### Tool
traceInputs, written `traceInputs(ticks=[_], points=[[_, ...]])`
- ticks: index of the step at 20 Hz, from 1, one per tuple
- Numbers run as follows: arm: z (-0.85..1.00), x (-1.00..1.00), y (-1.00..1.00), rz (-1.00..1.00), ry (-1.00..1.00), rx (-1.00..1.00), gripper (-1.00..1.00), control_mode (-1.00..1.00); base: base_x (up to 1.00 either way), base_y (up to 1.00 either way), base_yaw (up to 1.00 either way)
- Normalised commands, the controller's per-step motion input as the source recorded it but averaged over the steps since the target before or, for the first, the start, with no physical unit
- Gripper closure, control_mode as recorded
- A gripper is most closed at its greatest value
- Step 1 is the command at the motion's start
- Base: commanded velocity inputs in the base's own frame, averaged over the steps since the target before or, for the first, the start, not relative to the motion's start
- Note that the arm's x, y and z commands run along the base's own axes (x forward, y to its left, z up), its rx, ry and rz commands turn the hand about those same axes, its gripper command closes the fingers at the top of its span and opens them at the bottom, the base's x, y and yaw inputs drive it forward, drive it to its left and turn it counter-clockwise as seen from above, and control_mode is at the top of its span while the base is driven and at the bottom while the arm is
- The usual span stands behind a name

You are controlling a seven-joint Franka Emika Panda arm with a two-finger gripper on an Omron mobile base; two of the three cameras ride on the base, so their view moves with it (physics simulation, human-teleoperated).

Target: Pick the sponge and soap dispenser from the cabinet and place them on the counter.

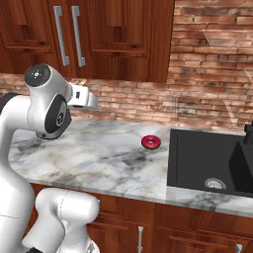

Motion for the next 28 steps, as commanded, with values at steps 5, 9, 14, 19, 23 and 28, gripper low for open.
traceInputs(ticks=[5,9,14,19,23,28], points=[[0.26,-0.14,-0.02,0.01,-0.09,0.01,-1.00,-1.00,0.00,0.00,0.00],[0.26,-0.17,0.00,0.00,-0.09,0.00,-1.00,-1.00,0.00,0.00,0.00],[0.13,-0.07,0.00,0.01,-0.10,0.00,-1.00,-1.00,0.00,0.00,0.00],[0.04,-0.02,0.00,0.03,-0.18,0.00,-1.00,-1.00,0.00,0.00,0.00],[0.00,0.00,0.00,0.03,-0.23,0.00,-1.00,-1.00,0.00,0.00,0.00],[0.04,0.00,0.00,0.04,-0.16,0.00,-1.00,-1.00,0.00,0.00,0.00]])
